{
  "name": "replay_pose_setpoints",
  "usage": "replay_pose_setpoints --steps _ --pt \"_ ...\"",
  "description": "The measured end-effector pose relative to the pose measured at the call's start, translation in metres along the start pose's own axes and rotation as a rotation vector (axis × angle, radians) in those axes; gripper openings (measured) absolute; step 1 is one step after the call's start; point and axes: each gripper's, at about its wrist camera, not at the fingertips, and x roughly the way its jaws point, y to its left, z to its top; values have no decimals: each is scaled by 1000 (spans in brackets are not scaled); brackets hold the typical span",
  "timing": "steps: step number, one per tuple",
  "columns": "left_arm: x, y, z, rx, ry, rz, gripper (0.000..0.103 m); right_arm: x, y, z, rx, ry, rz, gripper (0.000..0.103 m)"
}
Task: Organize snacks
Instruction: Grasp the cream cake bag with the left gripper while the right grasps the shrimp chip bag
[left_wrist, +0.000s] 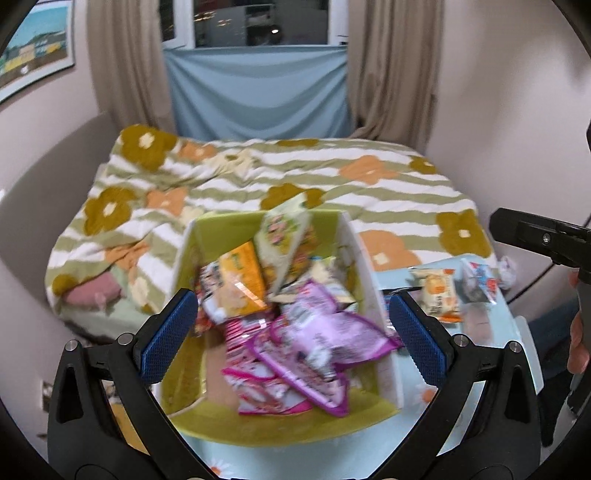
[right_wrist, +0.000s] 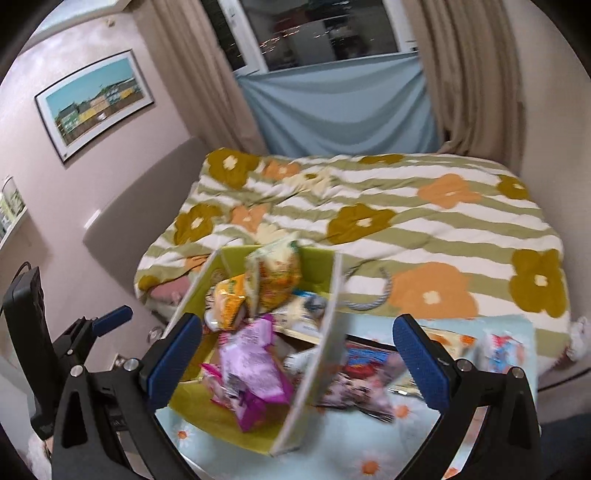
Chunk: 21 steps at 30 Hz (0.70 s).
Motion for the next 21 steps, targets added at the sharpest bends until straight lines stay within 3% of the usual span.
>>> replay_pose_setpoints --steps 8,21 --pt "6 -62 3 49 8 -75 103 -51 -69 -17 64 -47 -136 103" --pt "81 -192 -1 82 143 -126 103 -59 -210 -44 198 48 -151 103"
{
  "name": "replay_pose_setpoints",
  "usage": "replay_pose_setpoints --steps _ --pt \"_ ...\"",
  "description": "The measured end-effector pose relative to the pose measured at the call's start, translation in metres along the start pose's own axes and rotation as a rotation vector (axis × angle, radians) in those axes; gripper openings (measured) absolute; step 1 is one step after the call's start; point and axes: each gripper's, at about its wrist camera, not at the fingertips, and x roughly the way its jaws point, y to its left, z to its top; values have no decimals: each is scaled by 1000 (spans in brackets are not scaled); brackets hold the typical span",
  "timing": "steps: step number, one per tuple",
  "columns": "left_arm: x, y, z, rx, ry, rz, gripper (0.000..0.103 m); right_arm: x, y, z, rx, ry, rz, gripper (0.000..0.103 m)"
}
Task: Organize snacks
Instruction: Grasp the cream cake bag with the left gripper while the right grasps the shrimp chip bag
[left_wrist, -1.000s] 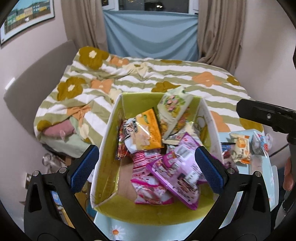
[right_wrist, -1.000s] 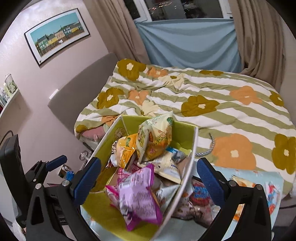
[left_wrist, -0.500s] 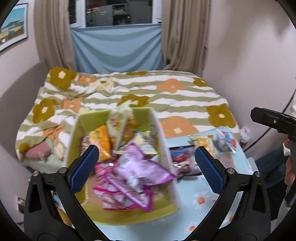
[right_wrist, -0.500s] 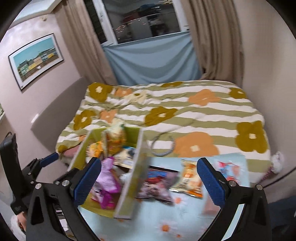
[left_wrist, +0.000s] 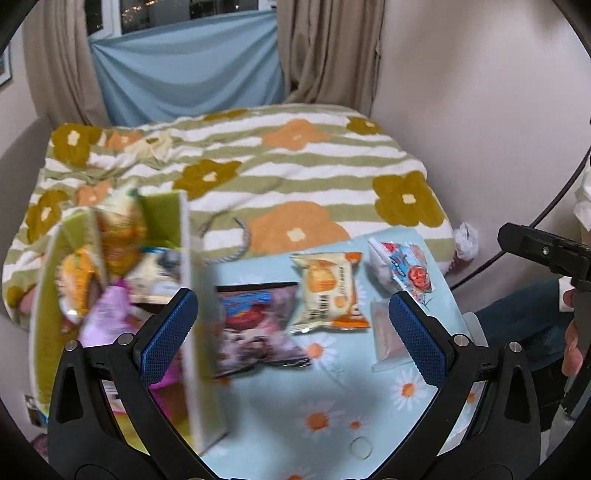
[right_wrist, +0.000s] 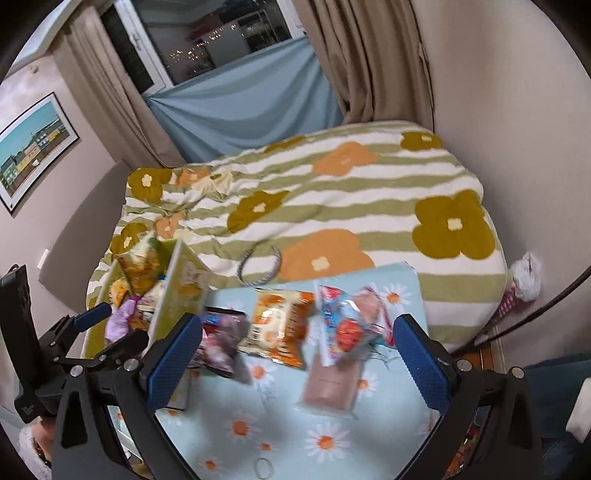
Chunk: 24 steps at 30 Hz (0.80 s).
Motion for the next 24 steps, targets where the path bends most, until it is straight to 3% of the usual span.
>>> replay_pose_setpoints --steps 7,14,23,24 --pt "73 -40 -3 26 89 26 103 42 -41 0 9 99 62 103" --pt "142 -50 -8 17 141 23 103 104 -58 -9 -3 191 146 103" --pt "198 -55 -19 26 227 59 102 154 -66 -13 -39 243 133 103" --pt "203 -56 -20 25 238 61 96 159 -67 -14 -38 253 136 103"
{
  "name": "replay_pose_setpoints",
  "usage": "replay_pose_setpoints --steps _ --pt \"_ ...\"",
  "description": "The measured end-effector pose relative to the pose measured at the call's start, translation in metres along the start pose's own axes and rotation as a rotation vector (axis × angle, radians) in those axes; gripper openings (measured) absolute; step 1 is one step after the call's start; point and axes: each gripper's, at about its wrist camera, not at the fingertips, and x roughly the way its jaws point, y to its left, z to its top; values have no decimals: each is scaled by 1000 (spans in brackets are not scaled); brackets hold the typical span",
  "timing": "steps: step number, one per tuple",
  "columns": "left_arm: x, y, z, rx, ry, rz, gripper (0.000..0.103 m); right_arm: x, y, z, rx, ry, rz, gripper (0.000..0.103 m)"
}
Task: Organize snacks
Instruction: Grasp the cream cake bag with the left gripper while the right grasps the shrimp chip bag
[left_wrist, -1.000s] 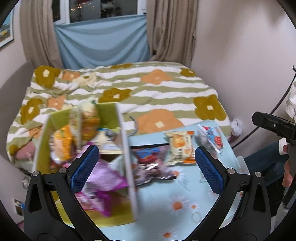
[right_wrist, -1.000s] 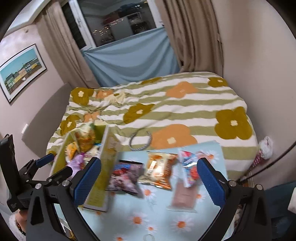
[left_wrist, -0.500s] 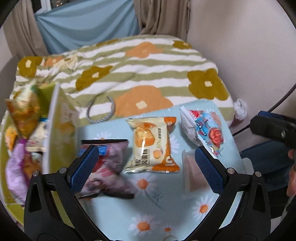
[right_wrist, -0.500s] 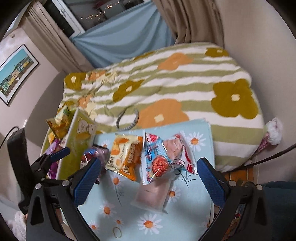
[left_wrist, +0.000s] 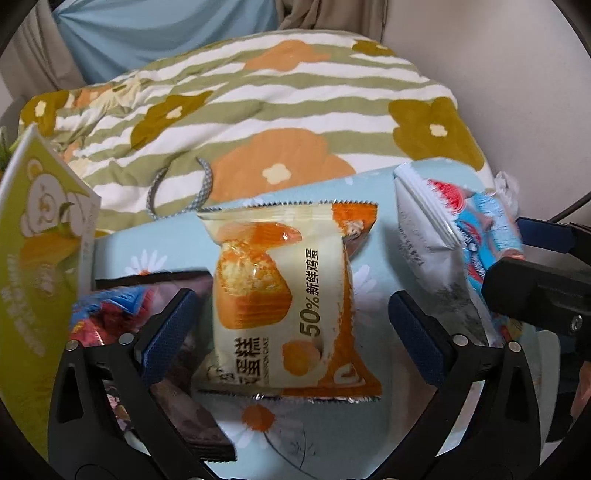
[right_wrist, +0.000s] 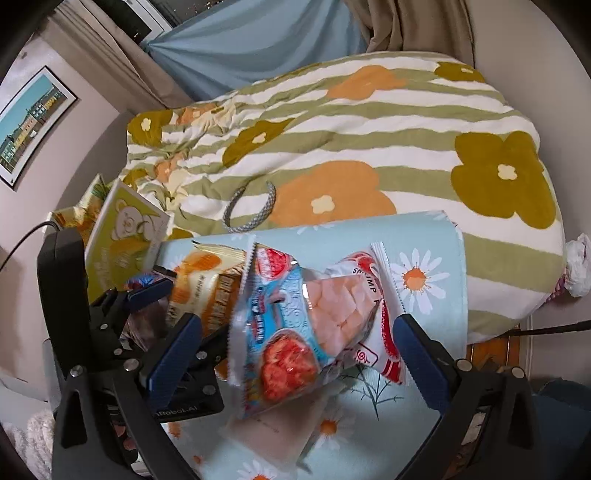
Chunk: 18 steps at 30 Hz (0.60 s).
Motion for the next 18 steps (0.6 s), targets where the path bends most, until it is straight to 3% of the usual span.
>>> replay_pose_setpoints --steps 1,2,3,10,18 --pt "4 0 0 0 11 6 91 4 -2 0 2 8 5 103" --pt "7 -1 0 6 20 22 77 8 -4 0 0 16 3 103" --pt "9 -3 -1 18 25 49 72 11 -6 0 -5 21 -2 103" --pt "8 -2 -1 25 27 43 68 25 -12 8 -35 53 3 103" --pt "6 4 -1 3 34 48 66 44 5 21 -200 111 7 103"
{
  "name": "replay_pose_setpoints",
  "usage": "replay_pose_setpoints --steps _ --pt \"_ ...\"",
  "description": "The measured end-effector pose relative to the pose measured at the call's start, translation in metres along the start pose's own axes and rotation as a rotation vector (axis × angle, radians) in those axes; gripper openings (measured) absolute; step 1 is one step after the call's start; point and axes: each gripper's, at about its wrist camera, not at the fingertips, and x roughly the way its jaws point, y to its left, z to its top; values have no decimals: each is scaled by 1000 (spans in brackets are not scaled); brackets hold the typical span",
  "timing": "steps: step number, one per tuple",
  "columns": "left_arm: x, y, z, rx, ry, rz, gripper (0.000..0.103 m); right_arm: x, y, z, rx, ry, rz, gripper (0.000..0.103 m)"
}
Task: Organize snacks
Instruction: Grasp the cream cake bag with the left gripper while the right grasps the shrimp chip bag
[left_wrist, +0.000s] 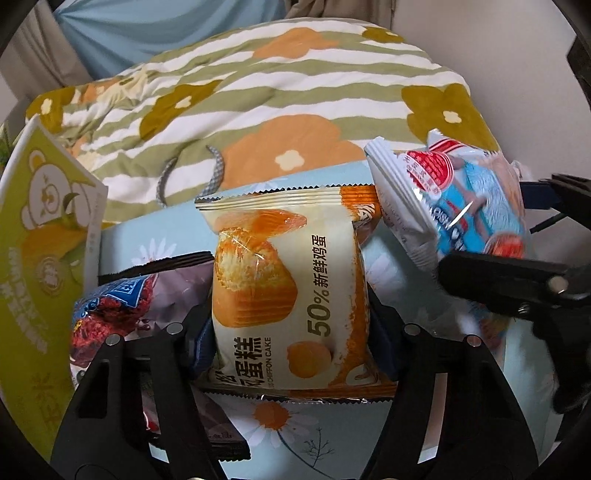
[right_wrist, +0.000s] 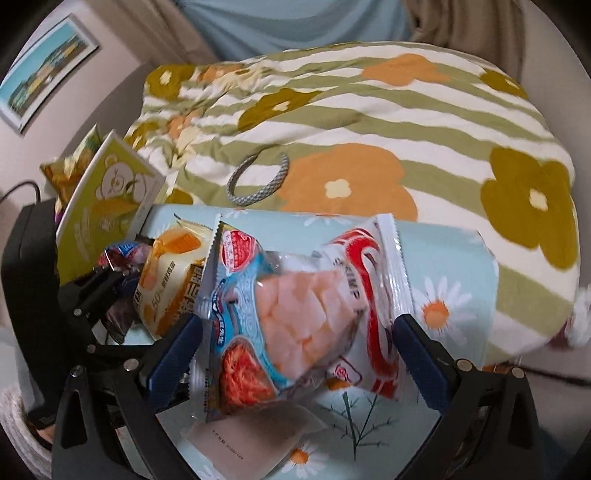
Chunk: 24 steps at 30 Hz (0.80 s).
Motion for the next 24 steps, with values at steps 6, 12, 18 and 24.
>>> replay_pose_setpoints --steps 6,12,18,24 --pt "0 8 -2 -17 0 19 66 15 6 8 -69 11 37 103" --pt "1 7 -2 -24 4 35 65 24 6 10 -62 10 49 103" --pt "-4 13 -2 -66 9 7 64 12 6 3 -77 -32 45 73" --pt "-16 14 -3 -71 -4 -5 64 1 -1 -5 -18 -67 64 66"
